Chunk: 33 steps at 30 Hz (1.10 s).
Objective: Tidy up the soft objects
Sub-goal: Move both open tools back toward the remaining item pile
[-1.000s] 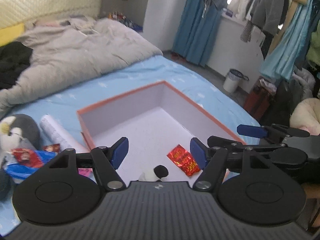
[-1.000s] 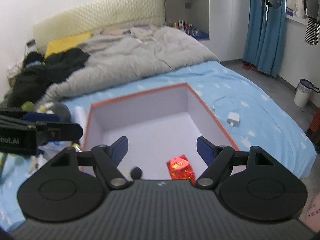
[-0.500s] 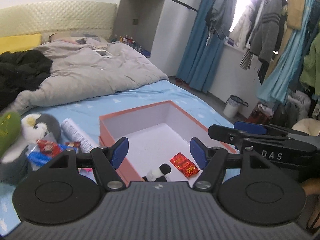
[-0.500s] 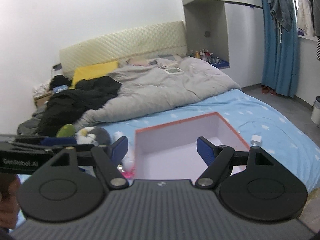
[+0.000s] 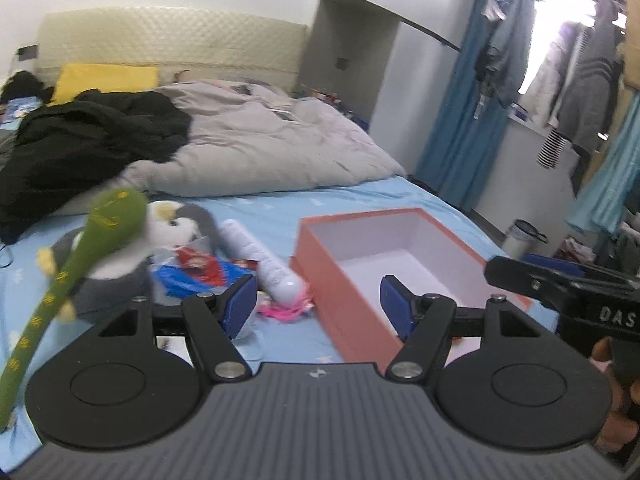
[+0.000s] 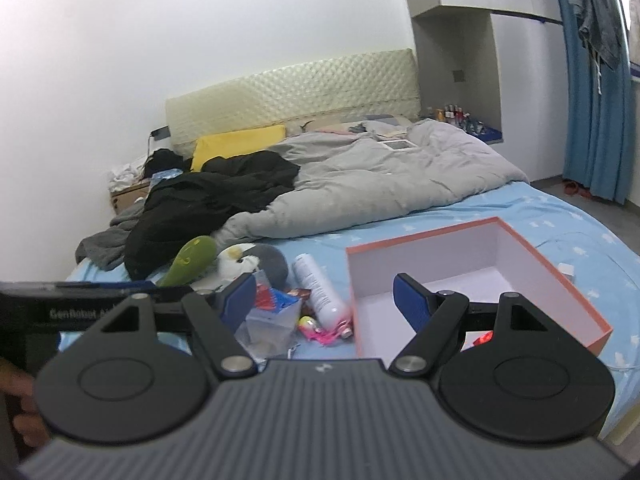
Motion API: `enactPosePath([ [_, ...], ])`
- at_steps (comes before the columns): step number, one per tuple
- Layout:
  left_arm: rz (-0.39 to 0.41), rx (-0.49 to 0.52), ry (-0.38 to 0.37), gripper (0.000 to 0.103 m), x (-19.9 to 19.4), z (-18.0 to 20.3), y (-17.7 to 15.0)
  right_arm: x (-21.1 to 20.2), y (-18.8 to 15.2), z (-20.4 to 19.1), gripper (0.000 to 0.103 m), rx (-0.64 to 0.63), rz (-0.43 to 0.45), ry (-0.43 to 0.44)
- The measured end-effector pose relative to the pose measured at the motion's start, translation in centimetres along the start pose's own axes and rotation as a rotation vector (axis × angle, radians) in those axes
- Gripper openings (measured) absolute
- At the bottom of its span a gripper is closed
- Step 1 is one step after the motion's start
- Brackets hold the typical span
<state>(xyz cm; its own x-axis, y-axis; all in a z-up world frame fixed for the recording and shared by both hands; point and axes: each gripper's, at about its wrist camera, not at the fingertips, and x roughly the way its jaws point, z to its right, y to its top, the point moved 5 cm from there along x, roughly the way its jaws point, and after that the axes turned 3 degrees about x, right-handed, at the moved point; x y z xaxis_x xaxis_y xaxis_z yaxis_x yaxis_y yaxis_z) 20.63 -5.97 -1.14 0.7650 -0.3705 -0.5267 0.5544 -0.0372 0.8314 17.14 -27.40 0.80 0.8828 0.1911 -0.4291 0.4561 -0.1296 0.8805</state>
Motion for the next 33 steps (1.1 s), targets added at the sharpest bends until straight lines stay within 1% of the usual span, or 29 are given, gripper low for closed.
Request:
enactPosePath([
  [2, -0.005, -0.010, 0.025, 0.073, -0.4, -1.0, -0.5, -0.1, -0.7, -0.8, 0.077, -0.015, -0.004, 0.006],
  [7, -0.010, -0.039, 0.053, 0.073, -1.5, -3.4, -2.3, 0.3, -2.3, -3.1, 0.077, -0.034, -0.021, 0.041],
  [12, -0.022, -0.059, 0.092, 0.073, -2.3, -5.1, -4.1, 1.0, -4.3, -4.9, 0.077, -0.044, -0.064, 0.067],
  [17, -0.034, -0.095, 0.121, 0.073, -2.8, -6.3, -6.1, 1.4, -6.9, -6.3, 0.077, -0.057, -0.109, 0.068],
  [23, -0.059, -0.113, 0.137, 0.073, -2.6, -7.7, -8.6, 2.1, -9.5, -7.9, 0.077, -0.086, -0.158, 0.079],
  [27, -0.068, -0.145, 0.142, 0.073, -2.7, -8.7, -10.6, 2.3, -11.0, -8.9, 0.077, -0.102, -0.173, 0.101],
  [33, -0.131, -0.179, 0.155, 0.073, -1.6, -10.2, -13.0, 2.7, -13.0, -10.1, 0.077, -0.123, -0.185, 0.123],
])
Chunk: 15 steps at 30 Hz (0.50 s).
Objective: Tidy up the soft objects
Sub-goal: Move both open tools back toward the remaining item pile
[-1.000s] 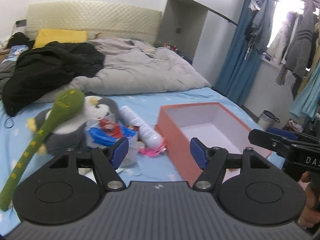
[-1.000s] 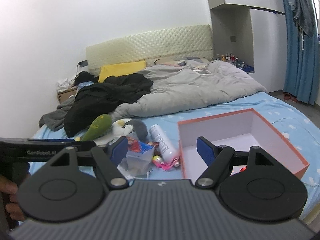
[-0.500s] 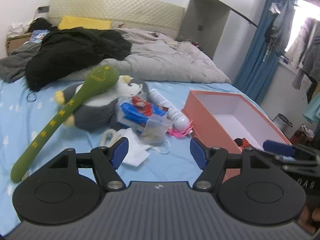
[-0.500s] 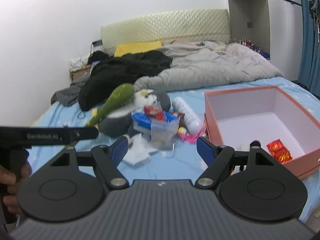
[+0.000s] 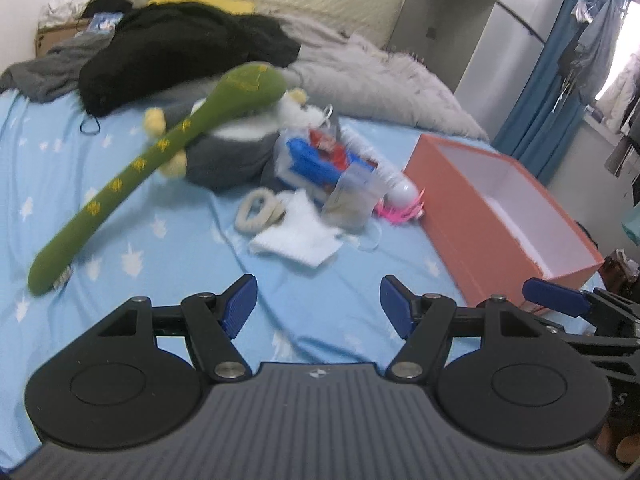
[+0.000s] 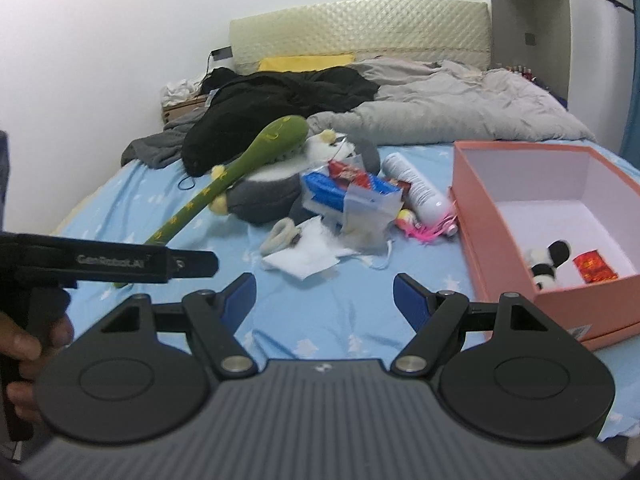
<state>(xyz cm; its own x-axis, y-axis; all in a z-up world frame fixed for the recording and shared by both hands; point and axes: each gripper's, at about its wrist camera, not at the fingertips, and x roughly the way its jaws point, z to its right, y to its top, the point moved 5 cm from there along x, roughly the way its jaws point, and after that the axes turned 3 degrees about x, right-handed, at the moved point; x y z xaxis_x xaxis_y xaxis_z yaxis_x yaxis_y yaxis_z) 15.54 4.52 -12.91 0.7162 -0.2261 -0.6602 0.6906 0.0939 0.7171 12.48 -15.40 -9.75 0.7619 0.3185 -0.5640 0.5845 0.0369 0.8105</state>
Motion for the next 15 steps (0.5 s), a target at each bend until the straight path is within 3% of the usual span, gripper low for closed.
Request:
enactPosePath([
  [15, -0.030, -0.046, 0.051, 0.073, 4.9, -4.4, -0.6, 4.9, -2.3, 0.4, 0.077, 0.016, -0.084, 0.013],
])
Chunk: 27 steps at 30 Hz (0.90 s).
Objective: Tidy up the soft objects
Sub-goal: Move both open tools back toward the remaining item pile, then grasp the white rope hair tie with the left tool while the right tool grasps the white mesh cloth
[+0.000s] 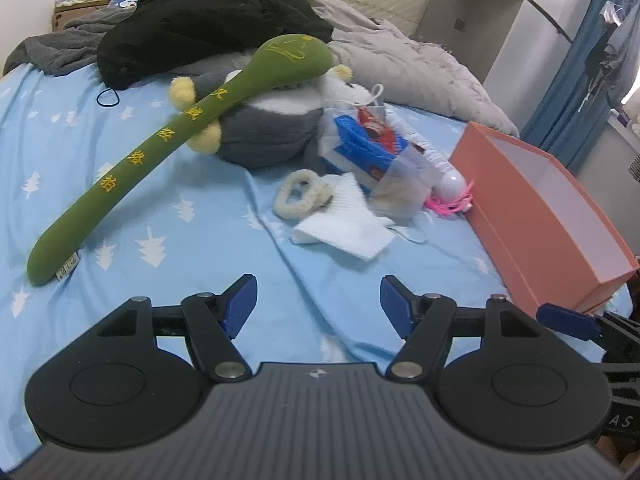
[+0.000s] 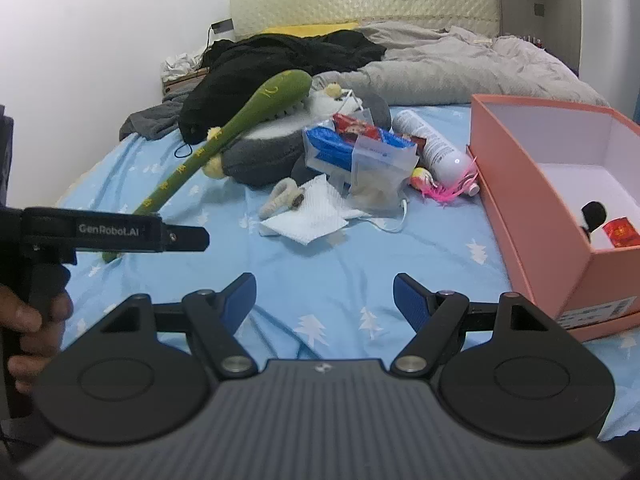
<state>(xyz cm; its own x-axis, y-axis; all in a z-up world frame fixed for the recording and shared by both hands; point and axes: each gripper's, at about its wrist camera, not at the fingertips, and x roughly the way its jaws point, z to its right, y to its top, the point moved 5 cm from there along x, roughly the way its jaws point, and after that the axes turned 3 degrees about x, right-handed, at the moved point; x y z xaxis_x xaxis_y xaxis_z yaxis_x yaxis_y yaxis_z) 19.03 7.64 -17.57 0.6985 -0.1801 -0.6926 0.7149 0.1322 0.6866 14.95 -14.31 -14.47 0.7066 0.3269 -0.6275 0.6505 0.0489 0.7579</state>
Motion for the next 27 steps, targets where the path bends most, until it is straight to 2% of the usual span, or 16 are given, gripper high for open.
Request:
enactPosePath([
  [12, -0.021, -0.015, 0.018, 0.073, 5.4, -2.3, 1.1, 5.3, 0.1, 0.1, 0.077, -0.041, -0.051, 0.007],
  [27, 0.028, -0.053, 0.054, 0.073, 10.3, -5.1, 4.1, 11.6, 1.8, -1.1, 0.077, -0.084, -0.051, 0.072],
])
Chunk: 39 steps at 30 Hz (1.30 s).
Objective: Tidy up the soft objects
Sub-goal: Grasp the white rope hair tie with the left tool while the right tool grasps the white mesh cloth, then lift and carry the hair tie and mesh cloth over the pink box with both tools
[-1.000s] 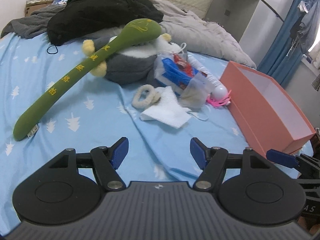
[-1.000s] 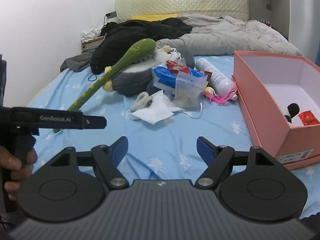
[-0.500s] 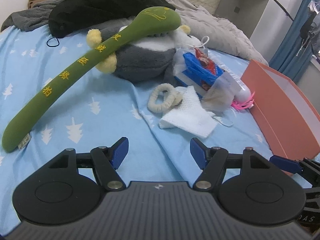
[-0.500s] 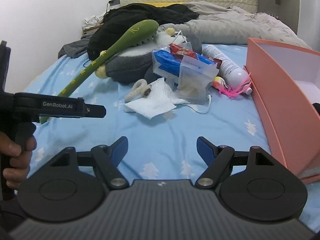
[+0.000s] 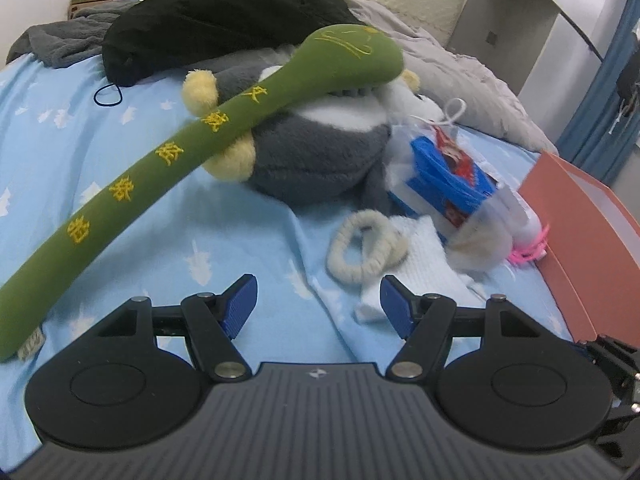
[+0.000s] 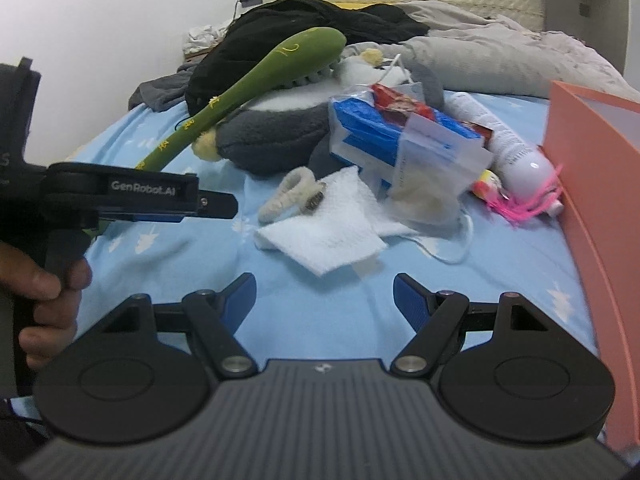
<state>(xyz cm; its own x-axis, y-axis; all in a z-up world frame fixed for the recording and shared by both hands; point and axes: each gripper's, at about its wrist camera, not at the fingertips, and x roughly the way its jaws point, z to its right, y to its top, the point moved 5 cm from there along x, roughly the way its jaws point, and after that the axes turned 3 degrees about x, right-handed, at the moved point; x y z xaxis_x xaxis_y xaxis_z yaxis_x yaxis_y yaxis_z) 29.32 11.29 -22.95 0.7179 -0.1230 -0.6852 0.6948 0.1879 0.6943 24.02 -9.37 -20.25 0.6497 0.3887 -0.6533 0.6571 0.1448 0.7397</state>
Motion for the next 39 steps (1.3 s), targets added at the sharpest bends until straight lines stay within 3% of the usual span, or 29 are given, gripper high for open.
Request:
enactPosePath([
  [5, -0.028, -0.007, -0.042, 0.072, 1.9, 0.3, 0.7, 2.4, 0.4, 0.2, 0.077, 0.003, -0.010, 0.013],
  [8, -0.073, -0.045, -0.107, 0.072, 3.5, 1.0, 0.6, 3.2, 0.9, 0.6, 0.077, -0.015, 0.002, 0.004],
  [12, -0.076, -0.010, -0.097, 0.071, 4.9, 2.2, 1.1, 4.1, 2.1, 1.8, 0.077, -0.028, 0.027, 0.026],
  [16, -0.103, -0.007, -0.083, 0.056, 6.5, 2.3, 1.3, 5.6, 2.8, 2.2, 0.076, -0.045, 0.026, 0.055],
  [20, -0.106, -0.009, -0.075, 0.039, 7.2, 2.4, 1.4, 7.3, 2.6, 1.7, 0.067, -0.068, -0.008, 0.086],
  [22, -0.111, -0.007, -0.067, 0.022, 7.4, 2.4, 1.4, 8.0, 2.3, 1.7, 0.060, -0.056, -0.029, 0.091],
  [24, -0.111, -0.006, -0.049, 0.013, 7.5, 2.3, 1.3, 8.3, 2.2, 1.5, 0.053, -0.061, -0.034, 0.085],
  [25, -0.108, -0.010, -0.044, 0.013, 7.4, 2.3, 1.3, 8.3, 2.2, 1.4, 0.049, -0.066, -0.030, 0.086],
  [27, -0.104, -0.021, -0.038, 0.013, 7.1, 2.2, 1.4, 8.1, 2.4, 1.4, 0.029, -0.058, -0.033, 0.091],
  [30, -0.094, -0.035, -0.026, 0.012, 6.5, 2.3, 1.4, 7.5, 2.5, 1.5, 0.014, -0.048, -0.036, 0.086],
  [39, -0.045, -0.074, 0.030, 0.012, 2.8, 2.6, 1.0, 3.6, 2.1, 1.9, 0.013, -0.010, -0.008, 0.065],
])
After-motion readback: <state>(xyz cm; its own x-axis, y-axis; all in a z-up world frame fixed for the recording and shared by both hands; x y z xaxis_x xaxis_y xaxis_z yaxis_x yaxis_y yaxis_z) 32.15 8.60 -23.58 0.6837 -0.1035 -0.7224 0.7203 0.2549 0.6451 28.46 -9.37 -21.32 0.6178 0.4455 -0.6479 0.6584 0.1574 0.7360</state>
